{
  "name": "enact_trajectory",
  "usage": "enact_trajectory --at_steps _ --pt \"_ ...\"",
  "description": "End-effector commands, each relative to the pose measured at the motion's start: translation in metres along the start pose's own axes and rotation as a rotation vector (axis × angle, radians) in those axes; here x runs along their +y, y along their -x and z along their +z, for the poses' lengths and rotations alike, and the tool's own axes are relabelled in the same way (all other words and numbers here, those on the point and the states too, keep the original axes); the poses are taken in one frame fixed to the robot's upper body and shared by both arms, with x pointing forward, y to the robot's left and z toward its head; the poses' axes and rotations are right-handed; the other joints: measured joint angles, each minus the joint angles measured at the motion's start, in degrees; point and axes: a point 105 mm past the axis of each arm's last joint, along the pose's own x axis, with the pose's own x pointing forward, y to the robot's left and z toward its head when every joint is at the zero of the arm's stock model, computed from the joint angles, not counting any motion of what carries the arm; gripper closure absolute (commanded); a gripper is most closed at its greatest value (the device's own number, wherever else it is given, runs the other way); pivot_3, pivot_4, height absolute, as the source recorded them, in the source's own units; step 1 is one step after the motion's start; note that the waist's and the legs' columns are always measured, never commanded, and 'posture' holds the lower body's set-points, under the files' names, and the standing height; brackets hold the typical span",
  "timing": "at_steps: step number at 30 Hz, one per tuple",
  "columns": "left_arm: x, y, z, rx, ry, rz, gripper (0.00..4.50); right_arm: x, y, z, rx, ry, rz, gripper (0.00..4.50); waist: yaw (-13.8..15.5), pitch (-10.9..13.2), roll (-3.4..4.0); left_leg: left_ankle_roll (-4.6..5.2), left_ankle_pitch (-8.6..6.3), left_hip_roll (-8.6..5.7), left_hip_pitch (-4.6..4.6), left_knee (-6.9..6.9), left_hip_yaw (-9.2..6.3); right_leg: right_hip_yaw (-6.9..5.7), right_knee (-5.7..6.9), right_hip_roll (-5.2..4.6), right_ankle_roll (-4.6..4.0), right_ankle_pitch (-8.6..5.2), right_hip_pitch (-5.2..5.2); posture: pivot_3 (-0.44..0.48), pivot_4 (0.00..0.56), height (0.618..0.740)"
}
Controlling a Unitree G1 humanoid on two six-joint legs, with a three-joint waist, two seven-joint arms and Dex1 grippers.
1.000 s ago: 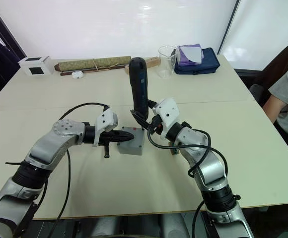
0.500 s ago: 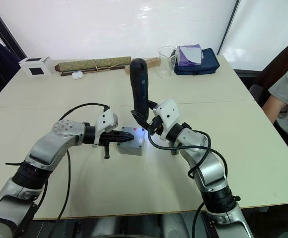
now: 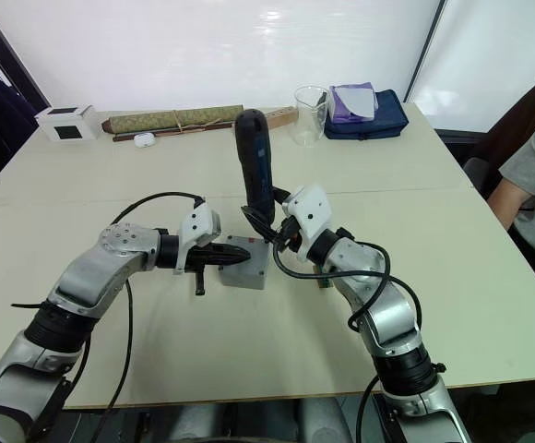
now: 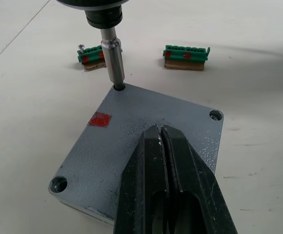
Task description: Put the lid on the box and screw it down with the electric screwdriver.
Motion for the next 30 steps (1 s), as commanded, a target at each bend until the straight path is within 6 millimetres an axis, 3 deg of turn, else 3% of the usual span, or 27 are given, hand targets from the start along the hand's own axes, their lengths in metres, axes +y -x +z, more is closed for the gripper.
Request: enact_trajectory --at_steps 1,3,7,12,16,18,19,21,26,30 --pt "-0.003 -0.003 -0.005 0.022 0.007 -0.007 4.5 0.0 0.005 -0.033 0.134 -0.049 0.002 2.37 0.01 0.0 0.0 0.0 0.0 0.0 0.0 -0.01 0.0 0.0 0.0 0.0 0.0 0.0 0.0 0.0 0.15 0.74" --pt "-0.002 -0.004 -0.005 0.021 0.009 -0.006 4.5 -0.002 0.004 -0.029 0.12 -0.04 0.0 2.37 0.04 0.0 0.0 0.0 0.0 0.0 0.0 -0.01 0.0 0.0 -0.01 0.0 -0.01 -0.01 0.0 0.0 0.15 0.74" --pt "-0.001 -0.003 -0.005 0.01 0.019 0.003 4.5 -0.014 0.001 0.006 0.031 0.004 -0.002 2.37 0.09 0.03 0.01 0.0 0.0 0.0 -0.04 -0.01 -0.01 -0.01 -0.03 -0.01 -0.01 -0.02 -0.02 0.0 0.15 0.74" --pt "-0.002 0.003 0.0 -0.053 0.077 -0.002 4.5 -0.03 0.003 0.069 -0.101 0.101 0.019 2.37 0.84 0.24 0.11 0.0 0.0 0.0 -0.38 0.01 -0.01 -0.02 -0.02 -0.02 0.0 0.0 -0.36 0.0 0.15 0.74" --pt "0.001 0.014 0.011 -0.134 0.128 0.007 4.5 -0.044 0.01 0.126 -0.259 0.008 0.003 2.37 1.1 0.7 0.18 0.0 0.0 -0.01 -0.57 0.02 -0.04 -0.04 0.01 -0.03 0.17 0.1 -0.56 0.0 0.15 0.74" --pt "0.021 0.021 0.021 -0.188 0.04 0.212 4.5 -0.077 0.019 0.158 -0.312 -0.122 -0.113 2.37 1.12 1.13 0.3 0.0 0.0 0.0 -0.62 0.01 -0.05 -0.04 0.01 -0.03 0.17 0.11 -0.61 0.0 0.15 0.74" --pt "0.028 0.024 0.024 -0.197 -0.002 0.295 4.5 -0.09 0.023 0.164 -0.285 -0.166 -0.152 2.37 1.13 1.21 0.31 0.0 0.0 0.01 -0.63 0.02 -0.06 -0.03 0.05 -0.09 0.17 0.12 -0.63 0.0 0.15 0.74" --pt "0.028 0.026 0.029 -0.22 -0.038 0.33 4.5 -0.1 0.029 0.165 -0.213 -0.242 -0.142 2.37 1.37 1.21 0.27 -0.01 0.01 -0.01 -0.79 0.01 -0.08 -0.08 0.06 -0.17 0.17 0.13 -0.74 0.0 0.15 0.74" --pt "0.008 0.03 0.037 -0.242 0.094 0.077 4.5 -0.143 0.068 0.128 0.164 -0.282 -0.31 2.37 1.35 1.22 0.27 0.0 0.01 -0.16 -1.12 0.01 -0.03 -0.14 -0.09 -0.36 0.04 0.07 -0.92 0.0 0.15 0.74" --pt "-0.009 0.043 0.053 -0.234 0.094 -0.099 4.5 -0.161 0.12 0.068 0.554 -0.371 -0.44 2.37 1.24 1.39 0.4 0.01 0.02 -0.26 -1.56 0.1 0.05 -0.07 -0.04 -0.35 0.19 0.14 -1.42 0.0 0.15 0.74"
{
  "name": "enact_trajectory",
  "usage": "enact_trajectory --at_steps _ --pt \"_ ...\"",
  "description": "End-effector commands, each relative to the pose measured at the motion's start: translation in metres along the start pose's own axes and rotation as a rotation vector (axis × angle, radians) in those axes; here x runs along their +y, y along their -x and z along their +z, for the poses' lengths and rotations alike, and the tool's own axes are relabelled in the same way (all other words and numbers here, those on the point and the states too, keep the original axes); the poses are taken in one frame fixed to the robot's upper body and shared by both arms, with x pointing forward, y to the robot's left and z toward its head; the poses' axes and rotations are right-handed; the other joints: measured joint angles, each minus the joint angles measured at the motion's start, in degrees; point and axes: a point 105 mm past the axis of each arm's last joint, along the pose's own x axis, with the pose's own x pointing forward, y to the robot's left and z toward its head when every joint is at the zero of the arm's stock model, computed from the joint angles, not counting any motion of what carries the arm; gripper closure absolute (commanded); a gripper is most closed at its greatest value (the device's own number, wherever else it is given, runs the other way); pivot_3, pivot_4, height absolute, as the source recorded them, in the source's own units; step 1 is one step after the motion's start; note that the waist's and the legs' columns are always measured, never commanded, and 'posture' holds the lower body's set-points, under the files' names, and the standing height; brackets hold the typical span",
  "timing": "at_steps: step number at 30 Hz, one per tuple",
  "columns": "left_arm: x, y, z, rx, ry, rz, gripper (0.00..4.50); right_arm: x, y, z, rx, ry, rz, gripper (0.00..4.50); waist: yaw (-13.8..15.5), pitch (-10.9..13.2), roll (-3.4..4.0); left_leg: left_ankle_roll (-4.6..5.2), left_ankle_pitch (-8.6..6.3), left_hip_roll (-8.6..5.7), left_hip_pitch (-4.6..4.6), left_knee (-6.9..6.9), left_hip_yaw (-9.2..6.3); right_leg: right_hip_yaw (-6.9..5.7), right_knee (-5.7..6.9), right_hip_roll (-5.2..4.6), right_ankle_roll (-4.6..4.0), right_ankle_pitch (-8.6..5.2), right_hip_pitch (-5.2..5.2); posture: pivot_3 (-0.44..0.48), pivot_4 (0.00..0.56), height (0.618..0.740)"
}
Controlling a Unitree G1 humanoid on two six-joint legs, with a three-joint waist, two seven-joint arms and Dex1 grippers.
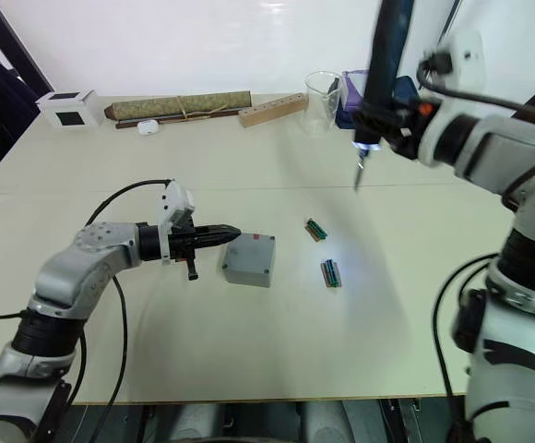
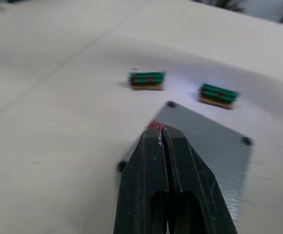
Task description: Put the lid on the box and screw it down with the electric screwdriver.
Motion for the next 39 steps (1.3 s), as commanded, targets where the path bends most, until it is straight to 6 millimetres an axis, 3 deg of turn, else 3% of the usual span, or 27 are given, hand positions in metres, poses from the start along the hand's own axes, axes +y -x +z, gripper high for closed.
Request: enact_trajectory --at_steps 1,4,7,10,20,28,32,34,39 --pt "-0.019 0.009 0.027 -0.027 -0.065 -0.121 4.5 -0.026 0.021 -0.024 0.173 -0.036 -0.08 2.37 -0.06 0.02 0.01 0.0 0.0 0.01 0.0 -0.02 -0.01 -0.01 0.0 0.02 0.01 -0.01 0.0 0.0 0.15 0.74" --pt "-0.034 0.01 0.031 0.021 -0.131 -0.203 4.5 -0.041 0.033 -0.064 0.365 -0.034 -0.121 2.37 -0.21 0.05 0.05 0.02 -0.01 0.06 0.01 -0.11 0.0 0.0 -0.05 0.1 0.04 -0.04 -0.03 0.0 0.15 0.74" --pt "-0.04 0.008 0.032 0.043 -0.161 -0.237 4.5 -0.043 0.04 -0.084 0.458 -0.03 -0.091 2.37 -0.63 0.07 0.1 0.07 -0.04 0.08 0.06 -0.1 0.04 0.04 -0.02 0.15 0.07 -0.06 -0.05 0.0 0.15 0.74" --pt "-0.047 0.002 0.029 0.083 -0.226 -0.273 4.5 -0.066 0.045 -0.112 0.567 -0.117 -0.169 2.37 -0.75 0.1 0.12 0.07 -0.04 0.14 0.12 -0.04 0.08 0.1 0.02 0.24 0.07 -0.06 -0.04 0.0 0.15 0.74" --pt "-0.051 -0.007 0.023 0.094 -0.25 -0.266 4.5 -0.081 0.032 -0.136 0.635 -0.139 -0.164 2.37 -0.41 0.11 0.13 0.06 -0.04 0.17 0.11 0.03 0.07 0.11 0.02 0.3 0.07 -0.06 -0.02 0.0 0.15 0.74" --pt "-0.051 -0.006 0.022 0.087 -0.239 -0.266 4.5 -0.085 0.033 -0.146 0.688 -0.126 -0.165 2.37 -0.23 0.11 0.12 0.06 -0.03 0.17 0.1 0.07 0.06 0.11 0.03 0.3 0.08 -0.05 -0.02 0.0 0.15 0.74" --pt "-0.041 -0.006 0.021 0.095 -0.231 -0.254 4.5 -0.086 0.03 -0.148 0.702 -0.076 -0.171 0.66 -0.2 0.1 0.12 0.05 -0.03 0.17 0.1 0.1 0.07 0.11 0.05 0.3 0.08 -0.05 -0.01 0.0 0.15 0.74" --pt "-0.036 -0.005 0.021 0.098 -0.225 -0.241 4.5 -0.087 0.03 -0.144 0.689 -0.051 -0.173 0.19 -0.18 0.1 0.12 0.05 -0.03 0.17 0.1 0.13 0.06 0.1 0.06 0.3 0.08 -0.05 0.0 0.0 0.15 0.74" --pt "-0.024 0.003 0.021 0.115 -0.238 -0.182 4.5 -0.097 0.032 -0.126 0.635 0.015 -0.224 0.04 -0.17 0.1 0.12 0.05 -0.03 0.17 0.1 0.16 0.07 0.11 0.07 0.29 0.09 -0.04 0.02 0.0 0.15 0.74"
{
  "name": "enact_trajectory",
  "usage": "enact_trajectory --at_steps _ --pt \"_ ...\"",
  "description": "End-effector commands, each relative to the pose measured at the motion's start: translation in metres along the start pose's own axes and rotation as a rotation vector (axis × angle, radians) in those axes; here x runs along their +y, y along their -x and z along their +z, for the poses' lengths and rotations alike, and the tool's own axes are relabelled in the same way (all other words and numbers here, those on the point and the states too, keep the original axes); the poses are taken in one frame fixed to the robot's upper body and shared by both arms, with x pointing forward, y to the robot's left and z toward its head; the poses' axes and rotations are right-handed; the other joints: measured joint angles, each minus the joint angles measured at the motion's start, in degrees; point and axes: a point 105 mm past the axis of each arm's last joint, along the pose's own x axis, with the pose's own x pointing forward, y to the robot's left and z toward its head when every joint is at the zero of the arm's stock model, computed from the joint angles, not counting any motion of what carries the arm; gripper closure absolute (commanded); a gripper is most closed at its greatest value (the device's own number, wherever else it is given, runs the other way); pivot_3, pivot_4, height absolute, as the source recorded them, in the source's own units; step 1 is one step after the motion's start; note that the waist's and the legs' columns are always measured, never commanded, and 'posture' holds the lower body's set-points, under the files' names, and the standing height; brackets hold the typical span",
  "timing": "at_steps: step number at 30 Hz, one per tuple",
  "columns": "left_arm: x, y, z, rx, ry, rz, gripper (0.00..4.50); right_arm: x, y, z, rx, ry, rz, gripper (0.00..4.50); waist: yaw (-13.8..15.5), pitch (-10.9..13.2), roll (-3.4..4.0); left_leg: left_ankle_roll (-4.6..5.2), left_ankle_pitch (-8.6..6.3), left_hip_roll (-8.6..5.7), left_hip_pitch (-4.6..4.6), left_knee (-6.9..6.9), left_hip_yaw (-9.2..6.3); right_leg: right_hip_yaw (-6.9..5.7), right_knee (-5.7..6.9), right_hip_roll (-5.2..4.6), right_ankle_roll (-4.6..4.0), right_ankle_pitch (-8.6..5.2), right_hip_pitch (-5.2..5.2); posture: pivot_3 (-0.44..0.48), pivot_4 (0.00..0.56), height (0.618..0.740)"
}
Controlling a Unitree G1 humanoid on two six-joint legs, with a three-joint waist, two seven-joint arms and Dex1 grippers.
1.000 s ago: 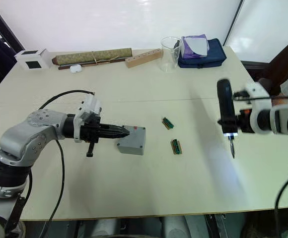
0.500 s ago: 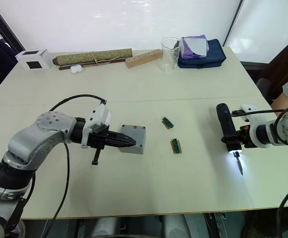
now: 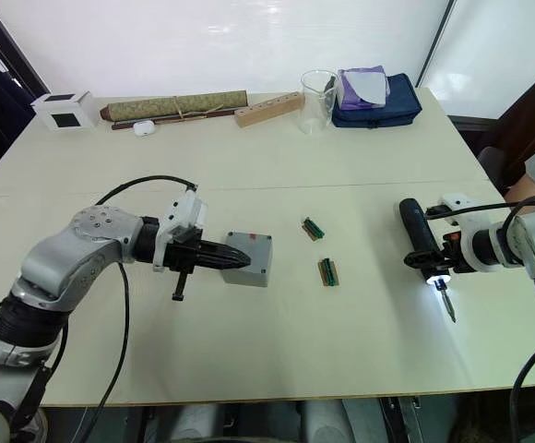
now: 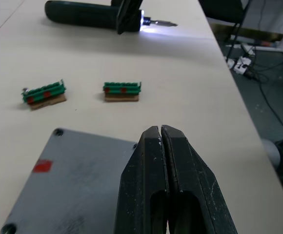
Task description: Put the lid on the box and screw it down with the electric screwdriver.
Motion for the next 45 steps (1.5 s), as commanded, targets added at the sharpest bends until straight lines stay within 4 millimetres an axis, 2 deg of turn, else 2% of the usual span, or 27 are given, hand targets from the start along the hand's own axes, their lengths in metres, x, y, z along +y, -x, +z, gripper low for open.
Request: enact_trajectory --at_steps 1,6,8,12,14,15,16,18,19,21,24,31,36,40,43,45 --pt "0.009 0.014 0.008 0.008 -0.055 0.063 4.5 -0.013 0.024 0.024 -0.104 0.057 -0.093 0.04 -0.04 0.0 0.01 0.0 0.0 0.0 0.0 0.0 -0.01 0.0 0.01 0.0 0.0 0.0 0.0 0.0 0.15 0.74" --pt "0.042 0.035 0.005 0.018 -0.048 0.264 4.5 -0.005 0.058 0.069 -0.294 0.181 -0.116 0.04 -0.17 0.01 0.03 0.0 0.0 0.0 0.02 0.0 -0.01 0.0 0.05 0.01 0.0 0.0 -0.02 0.0 0.15 0.74" --pt "0.051 0.04 0.003 0.009 -0.04 0.324 4.5 0.012 0.066 0.084 -0.372 0.288 -0.086 0.04 -0.16 0.0 0.04 0.0 0.0 0.01 0.02 0.0 -0.01 -0.01 0.05 0.01 0.0 0.0 -0.02 0.0 0.15 0.74" --pt "0.06 0.044 0.0 -0.004 -0.02 0.389 4.5 0.041 0.067 0.092 -0.435 0.401 -0.014 0.04 -0.03 -0.01 0.01 0.0 0.0 0.02 0.0 -0.03 -0.03 -0.03 0.04 0.01 0.0 0.0 -0.02 0.0 0.15 0.74" --pt "0.066 0.045 -0.01 0.014 -0.004 0.436 4.5 0.075 0.057 0.086 -0.435 0.492 0.095 0.04 0.07 -0.01 0.0 -0.01 0.0 0.01 -0.01 -0.01 -0.02 -0.02 0.04 -0.01 0.0 0.01 -0.02 0.0 0.15 0.74" --pt "0.066 0.045 -0.022 0.057 0.003 0.453 4.5 0.105 0.043 0.074 -0.41 0.593 0.177 0.04 0.08 -0.01 0.01 -0.01 0.0 0.01 -0.01 0.01 -0.03 -0.03 0.08 -0.02 0.0 0.01 -0.01 0.0 0.15 0.74" --pt "0.062 0.044 -0.036 0.103 0.017 0.456 4.5 0.144 0.028 0.057 -0.401 0.687 0.304 0.04 0.08 -0.01 0.0 -0.01 0.01 0.01 -0.01 0.0 -0.04 -0.03 0.08 -0.02 0.0 0.01 -0.01 0.0 0.15 0.74" --pt "0.053 0.041 -0.052 0.138 0.045 0.442 4.5 0.19 0.014 0.028 -0.395 0.775 0.476 0.04 -0.43 -0.16 -0.14 -0.01 0.0 0.04 0.06 -0.06 -0.07 -0.03 0.12 0.03 0.0 0.01 0.0 0.0 0.15 0.74" --pt "0.048 0.037 -0.056 0.144 0.053 0.429 4.5 0.201 0.009 0.016 -0.378 0.787 0.521 0.04 -0.48 -0.15 -0.14 0.0 0.0 0.09 0.12 -0.08 -0.09 0.0 0.13 0.09 -0.01 0.0 0.03 0.0 0.15 0.74" --pt "0.044 0.034 -0.064 0.162 0.053 0.423 4.5 0.209 0.0 0.007 -0.369 0.795 0.54 0.04 -0.02 -0.05 -0.06 0.0 0.0 0.11 0.04 -0.11 -0.22 -0.04 0.17 0.14 -0.02 0.0 -0.05 0.0 0.15 0.74" --pt "0.042 0.03 -0.069 0.164 0.061 0.425 4.5 0.219 -0.01 0.004 -0.372 0.789 0.555 0.04 0.46 -0.04 -0.17 -0.12 0.07 -0.04 -0.05 0.15 -0.18 -0.06 0.25 -0.06 -0.02 0.03 -0.03 0.0 0.15 0.74" --pt "0.043 0.017 -0.066 0.136 0.064 0.406 4.5 0.228 -0.03 0.01 -0.382 0.781 0.538 0.04 0.14 -0.07 -0.23 -0.12 0.06 -0.03 0.0 0.53 -0.2 -0.09 0.2 -0.04 0.01 0.08 0.24 0.0 0.15 0.74" --pt "0.047 0.006 -0.062 0.116 0.049 0.379 4.5 0.24 -0.03 0.007 -0.374 0.765 0.594 0.04 0.15 -0.08 -0.23 -0.12 0.06 -0.02 0.0 0.53 -0.24 -0.09 0.26 0.0 0.02 0.08 0.22 0.0 0.15 0.74" --pt "0.058 -0.003 -0.055 0.092 0.025 0.366 4.5 0.259 -0.022 -0.002 -0.369 0.739 0.712 0.04 0.32 -0.08 -0.24 -0.12 0.06 -0.03 -0.01 0.54 -0.24 -0.09 0.26 -0.01 0.02 0.08 0.23 0.0 0.15 0.74" --pt "0.069 -0.002 -0.057 0.113 -0.001 0.385 4.5 0.267 -0.015 -0.004 -0.372 0.714 0.77 0.04 0.2 -0.08 -0.24 -0.12 0.06 -0.03 -0.01 0.57 -0.24 -0.1 0.26 -0.01 0.03 0.09 0.23 0.0 0.15 0.74" --pt "0.073 0.003 -0.059 0.127 -0.007 0.403 4.5 0.264 -0.013 -0.002 -0.379 0.717 0.751 0.04 0.02 -0.08 -0.24 -0.11 0.06 -0.02 -0.01 0.57 -0.26 -0.11 0.27 0.01 0.03 0.09 0.23 0.0 0.15 0.74"
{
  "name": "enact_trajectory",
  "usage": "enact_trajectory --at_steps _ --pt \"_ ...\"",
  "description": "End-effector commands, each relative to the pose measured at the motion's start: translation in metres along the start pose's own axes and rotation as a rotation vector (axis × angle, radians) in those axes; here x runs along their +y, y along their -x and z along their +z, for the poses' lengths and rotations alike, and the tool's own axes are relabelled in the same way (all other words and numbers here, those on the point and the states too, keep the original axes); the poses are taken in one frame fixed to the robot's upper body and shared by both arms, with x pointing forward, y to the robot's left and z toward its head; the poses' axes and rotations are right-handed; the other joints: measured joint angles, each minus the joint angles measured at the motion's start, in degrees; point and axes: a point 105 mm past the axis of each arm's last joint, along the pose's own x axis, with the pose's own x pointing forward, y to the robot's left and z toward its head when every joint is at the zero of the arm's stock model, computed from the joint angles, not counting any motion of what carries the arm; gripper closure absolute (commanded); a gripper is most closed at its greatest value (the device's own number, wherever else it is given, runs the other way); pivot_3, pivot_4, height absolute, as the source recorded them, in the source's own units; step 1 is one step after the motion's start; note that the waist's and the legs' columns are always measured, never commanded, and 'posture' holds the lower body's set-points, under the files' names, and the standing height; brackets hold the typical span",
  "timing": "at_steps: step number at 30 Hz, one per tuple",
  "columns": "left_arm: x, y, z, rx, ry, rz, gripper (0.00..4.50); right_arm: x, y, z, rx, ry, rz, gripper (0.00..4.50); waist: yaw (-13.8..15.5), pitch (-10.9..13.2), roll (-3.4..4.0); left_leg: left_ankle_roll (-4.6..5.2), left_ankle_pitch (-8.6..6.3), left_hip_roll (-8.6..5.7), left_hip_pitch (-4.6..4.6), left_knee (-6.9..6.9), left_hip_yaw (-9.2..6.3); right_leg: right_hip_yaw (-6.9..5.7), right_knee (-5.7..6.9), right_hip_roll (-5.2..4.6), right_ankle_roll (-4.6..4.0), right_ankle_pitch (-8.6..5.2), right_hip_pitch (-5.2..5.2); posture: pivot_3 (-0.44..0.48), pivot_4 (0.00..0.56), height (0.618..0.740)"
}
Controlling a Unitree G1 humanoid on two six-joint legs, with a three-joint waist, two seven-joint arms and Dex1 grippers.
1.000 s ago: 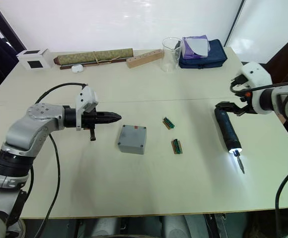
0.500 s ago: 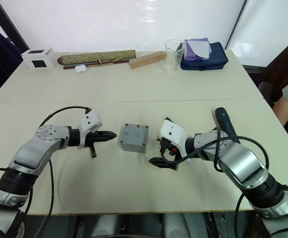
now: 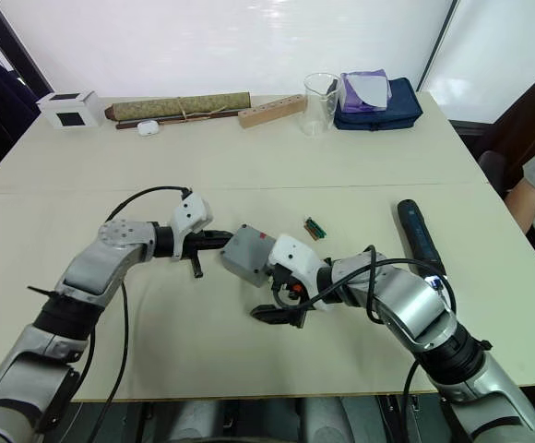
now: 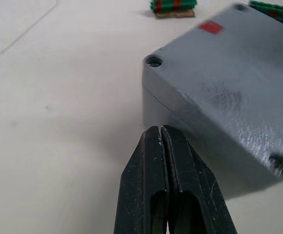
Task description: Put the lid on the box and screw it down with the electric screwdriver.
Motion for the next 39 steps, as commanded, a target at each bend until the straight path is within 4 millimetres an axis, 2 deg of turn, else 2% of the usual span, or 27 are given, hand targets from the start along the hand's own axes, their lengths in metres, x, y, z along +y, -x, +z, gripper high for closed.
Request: enact_trajectory --at_steps 1,5,7,8,11,16,18,21,24,26,30,39 --pt "0.006 0.004 0.004 -0.001 -0.051 0.014 4.5 0.001 0.011 0.012 -0.041 0.043 -0.025 0.04 -0.22 0.0 0.0 0.0 0.0 0.0 0.0 0.0 0.0 0.0 0.0 0.0 0.0 0.0 0.0 0.0 0.15 0.74" --pt "0.012 0.026 -0.01 0.057 -0.048 0.046 4.5 -0.015 0.036 0.012 -0.014 0.106 -0.117 0.04 -0.25 0.0 0.0 0.0 0.0 0.01 0.01 0.0 -0.01 0.0 0.01 0.01 0.0 0.0 -0.01 0.0 0.15 0.74" --pt "0.004 0.035 -0.016 0.081 -0.037 0.021 4.5 -0.027 0.044 0.011 0.017 0.167 -0.177 0.04 -0.29 0.0 0.01 0.01 0.0 0.02 0.01 -0.01 0.01 0.02 0.01 0.0 0.0 0.0 -0.02 0.0 0.15 0.74" --pt "-0.008 0.041 -0.016 0.069 -0.015 -0.024 4.5 -0.037 0.047 0.012 0.016 0.188 -0.21 0.04 -0.35 0.0 0.0 0.01 -0.01 0.03 0.01 -0.02 0.01 0.01 0.01 0.0 0.0 0.0 -0.02 0.0 0.15 0.74" --pt "-0.035 0.051 -0.015 0.047 0.048 -0.113 4.5 -0.054 0.048 0.015 -0.001 0.224 -0.244 0.04 -0.37 0.0 0.0 0.01 -0.01 0.06 0.02 -0.04 0.05 0.03 0.0 0.02 0.0 0.0 -0.04 0.0 0.15 0.74" --pt "-0.053 0.049 -0.017 0.055 0.091 -0.13 4.5 -0.064 0.034 0.019 -0.016 0.272 -0.22 0.04 0.0 0.01 -0.02 0.01 -0.01 0.05 0.02 -0.02 0.05 0.03 0.01 -0.01 -0.01 0.0 -0.03 0.0 0.15 0.74" --pt "-0.05 0.042 -0.015 0.039 0.089 -0.094 4.5 -0.064 0.025 0.024 -0.041 0.276 -0.198 0.04 -0.02 0.01 -0.01 0.01 -0.01 0.04 0.02 -0.02 0.04 0.03 0.01 -0.01 -0.01 0.0 -0.02 0.0 0.15 0.74" --pt "-0.041 0.031 -0.01 0.0 0.084 -0.04 4.5 -0.054 0.014 0.022 -0.035 0.289 -0.114 0.04 0.1 0.01 -0.02 0.01 -0.01 0.05 0.02 -0.01 0.04 0.02 0.03 0.0 -0.01 0.0 -0.02 0.0 0.15 0.74" --pt "-0.041 0.026 -0.01 0.005 0.063 -0.056 4.5 -0.028 0.005 0.012 -0.03 0.257 0.026 0.04 -0.01 0.01 -0.02 0.01 -0.01 0.03 0.01 -0.01 0.04 0.01 0.03 0.0 -0.01 0.0 -0.02 0.0 0.15 0.74" --pt "-0.04 0.025 -0.008 0.0 0.056 -0.055 4.5 -0.02 0.005 0.009 -0.025 0.248 0.058 0.04 -0.02 0.01 -0.02 0.01 -0.01 0.04 0.01 -0.01 0.02 0.01 0.03 0.01 -0.01 0.0 -0.02 0.0 0.15 0.74" --pt "-0.035 0.026 -0.002 -0.023 0.051 -0.037 4.5 -0.017 0.007 0.008 -0.023 0.234 0.051 0.04 -0.09 0.01 -0.02 0.01 -0.01 0.04 0.02 -0.01 0.02 0.01 0.04 0.01 -0.01 0.0 -0.02 0.0 0.15 0.74" --pt "-0.036 0.03 0.002 -0.018 0.045 -0.061 4.5 -0.029 0.014 0.01 -0.029 0.224 -0.045 0.04 -0.06 0.01 -0.02 0.01 -0.01 0.05 0.03 -0.01 0.01 0.01 0.05 0.02 -0.01 0.0 -0.02 0.0 0.15 0.74"
